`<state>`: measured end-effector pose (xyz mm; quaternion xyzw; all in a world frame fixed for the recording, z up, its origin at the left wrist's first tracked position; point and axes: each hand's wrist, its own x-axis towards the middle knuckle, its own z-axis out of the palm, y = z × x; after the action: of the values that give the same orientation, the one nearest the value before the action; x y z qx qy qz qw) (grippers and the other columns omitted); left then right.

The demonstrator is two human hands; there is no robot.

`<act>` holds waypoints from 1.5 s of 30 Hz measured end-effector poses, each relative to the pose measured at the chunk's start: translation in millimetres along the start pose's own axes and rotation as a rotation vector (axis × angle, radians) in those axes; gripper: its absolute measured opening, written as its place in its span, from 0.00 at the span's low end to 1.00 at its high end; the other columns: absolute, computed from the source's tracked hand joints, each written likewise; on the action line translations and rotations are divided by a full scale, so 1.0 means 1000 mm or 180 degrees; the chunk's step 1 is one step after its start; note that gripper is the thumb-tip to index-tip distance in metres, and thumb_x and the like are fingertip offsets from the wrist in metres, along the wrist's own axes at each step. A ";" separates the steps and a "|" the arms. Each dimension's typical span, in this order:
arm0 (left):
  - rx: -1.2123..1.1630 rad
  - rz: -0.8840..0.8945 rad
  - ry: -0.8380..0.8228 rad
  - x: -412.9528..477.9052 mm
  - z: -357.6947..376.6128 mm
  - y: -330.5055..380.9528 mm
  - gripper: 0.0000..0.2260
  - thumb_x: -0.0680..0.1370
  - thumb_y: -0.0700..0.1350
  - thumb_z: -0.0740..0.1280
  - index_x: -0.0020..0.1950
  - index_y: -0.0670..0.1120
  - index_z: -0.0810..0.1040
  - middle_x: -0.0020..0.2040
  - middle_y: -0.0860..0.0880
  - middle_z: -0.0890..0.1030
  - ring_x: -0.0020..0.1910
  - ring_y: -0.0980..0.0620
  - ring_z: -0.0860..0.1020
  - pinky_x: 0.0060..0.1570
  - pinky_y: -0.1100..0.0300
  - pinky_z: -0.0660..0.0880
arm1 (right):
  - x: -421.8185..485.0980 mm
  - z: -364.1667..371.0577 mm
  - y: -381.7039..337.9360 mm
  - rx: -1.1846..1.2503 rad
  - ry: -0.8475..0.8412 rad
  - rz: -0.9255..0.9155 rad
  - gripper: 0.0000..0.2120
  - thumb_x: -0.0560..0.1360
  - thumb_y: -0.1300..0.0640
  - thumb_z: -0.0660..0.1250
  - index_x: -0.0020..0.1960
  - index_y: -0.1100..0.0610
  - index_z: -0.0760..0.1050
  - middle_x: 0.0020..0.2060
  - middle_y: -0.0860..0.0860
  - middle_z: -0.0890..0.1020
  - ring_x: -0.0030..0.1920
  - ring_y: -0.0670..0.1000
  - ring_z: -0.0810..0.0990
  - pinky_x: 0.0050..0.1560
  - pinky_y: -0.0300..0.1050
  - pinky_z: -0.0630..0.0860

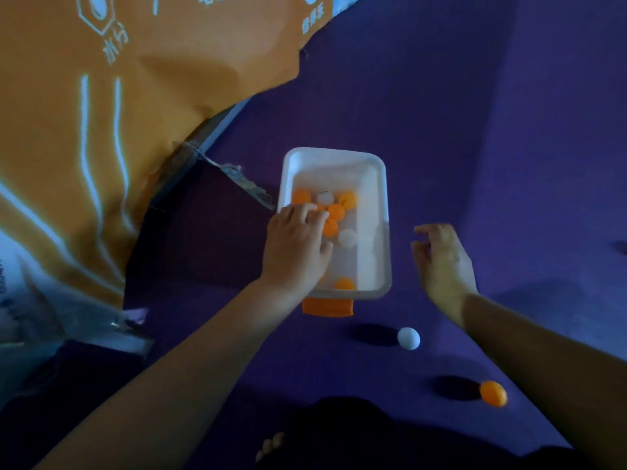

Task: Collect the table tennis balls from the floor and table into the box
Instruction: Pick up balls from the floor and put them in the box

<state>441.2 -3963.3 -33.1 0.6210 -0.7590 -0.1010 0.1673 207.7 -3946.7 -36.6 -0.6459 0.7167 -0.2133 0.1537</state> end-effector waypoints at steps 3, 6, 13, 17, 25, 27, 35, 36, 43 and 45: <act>-0.0127 0.0353 -0.0198 -0.007 0.018 0.020 0.11 0.70 0.47 0.68 0.50 0.45 0.82 0.47 0.48 0.82 0.52 0.44 0.77 0.49 0.50 0.73 | -0.026 0.008 0.029 -0.0250 -0.0410 0.0498 0.09 0.79 0.56 0.59 0.57 0.54 0.75 0.56 0.51 0.77 0.49 0.56 0.77 0.45 0.43 0.68; -0.0274 0.0521 -0.0407 -0.016 0.033 0.030 0.14 0.74 0.53 0.62 0.44 0.46 0.82 0.41 0.51 0.82 0.47 0.47 0.78 0.46 0.53 0.71 | -0.060 0.017 0.051 -0.0353 -0.1116 0.0859 0.10 0.79 0.50 0.59 0.53 0.52 0.76 0.54 0.50 0.78 0.48 0.54 0.77 0.44 0.43 0.67; 0.0128 0.1465 -0.0679 -0.023 0.044 0.041 0.23 0.71 0.64 0.58 0.41 0.46 0.81 0.35 0.51 0.82 0.38 0.46 0.79 0.41 0.55 0.75 | -0.105 0.030 0.069 -0.0346 -0.1950 0.0960 0.19 0.75 0.44 0.63 0.64 0.49 0.70 0.56 0.49 0.70 0.52 0.56 0.76 0.49 0.48 0.73; 0.0087 0.1514 -0.0560 -0.021 0.049 0.053 0.19 0.68 0.60 0.61 0.34 0.45 0.77 0.28 0.49 0.78 0.32 0.45 0.77 0.34 0.56 0.73 | -0.117 0.032 0.071 -0.0255 -0.1065 0.0720 0.04 0.75 0.58 0.62 0.49 0.56 0.72 0.45 0.49 0.69 0.42 0.54 0.75 0.36 0.43 0.66; 0.0183 0.1467 -0.0499 -0.027 0.048 0.055 0.17 0.65 0.50 0.78 0.30 0.44 0.72 0.25 0.47 0.74 0.28 0.44 0.75 0.25 0.59 0.65 | -0.159 -0.012 0.121 -0.0381 0.0445 0.2023 0.19 0.66 0.43 0.54 0.40 0.57 0.75 0.43 0.55 0.74 0.38 0.61 0.77 0.36 0.47 0.68; 0.0129 0.1468 -0.0447 -0.027 0.047 0.056 0.17 0.65 0.49 0.78 0.31 0.43 0.73 0.25 0.47 0.74 0.27 0.44 0.74 0.26 0.60 0.62 | -0.168 -0.020 0.132 -0.0698 0.0200 0.2340 0.15 0.70 0.44 0.63 0.47 0.54 0.77 0.49 0.55 0.74 0.42 0.62 0.79 0.38 0.48 0.70; 0.0088 0.1497 -0.0409 -0.028 0.049 0.054 0.15 0.71 0.54 0.68 0.33 0.43 0.75 0.27 0.46 0.76 0.29 0.44 0.76 0.24 0.57 0.69 | -0.166 -0.009 0.117 -0.0611 -0.0359 0.2137 0.14 0.73 0.45 0.67 0.54 0.51 0.75 0.50 0.51 0.76 0.47 0.61 0.80 0.39 0.47 0.68; 0.0100 0.1493 -0.0405 -0.028 0.049 0.054 0.16 0.71 0.55 0.64 0.32 0.44 0.75 0.27 0.47 0.76 0.29 0.44 0.76 0.24 0.57 0.69 | -0.152 -0.008 0.104 -0.0375 -0.0187 0.2077 0.15 0.72 0.43 0.65 0.55 0.51 0.75 0.50 0.49 0.76 0.48 0.58 0.79 0.41 0.46 0.67; 0.0064 0.1291 -0.0574 -0.030 0.046 0.052 0.17 0.71 0.61 0.65 0.38 0.48 0.77 0.33 0.47 0.79 0.34 0.45 0.78 0.29 0.57 0.73 | -0.031 -0.027 -0.023 0.1414 0.1128 0.0763 0.15 0.74 0.52 0.68 0.60 0.48 0.71 0.51 0.39 0.73 0.50 0.34 0.72 0.48 0.24 0.68; -0.0034 0.1114 -0.0588 -0.032 0.043 0.053 0.16 0.70 0.62 0.66 0.39 0.49 0.79 0.33 0.50 0.79 0.36 0.48 0.79 0.30 0.58 0.73 | -0.012 -0.027 -0.054 0.1784 0.0960 0.0566 0.14 0.74 0.51 0.68 0.59 0.45 0.70 0.53 0.41 0.74 0.52 0.38 0.74 0.50 0.29 0.71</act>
<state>382.8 -3923.6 -57.5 0.4667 -0.8670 -0.1310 0.1153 242.6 -3935.8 13.3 -0.4745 0.6984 -0.4812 0.2356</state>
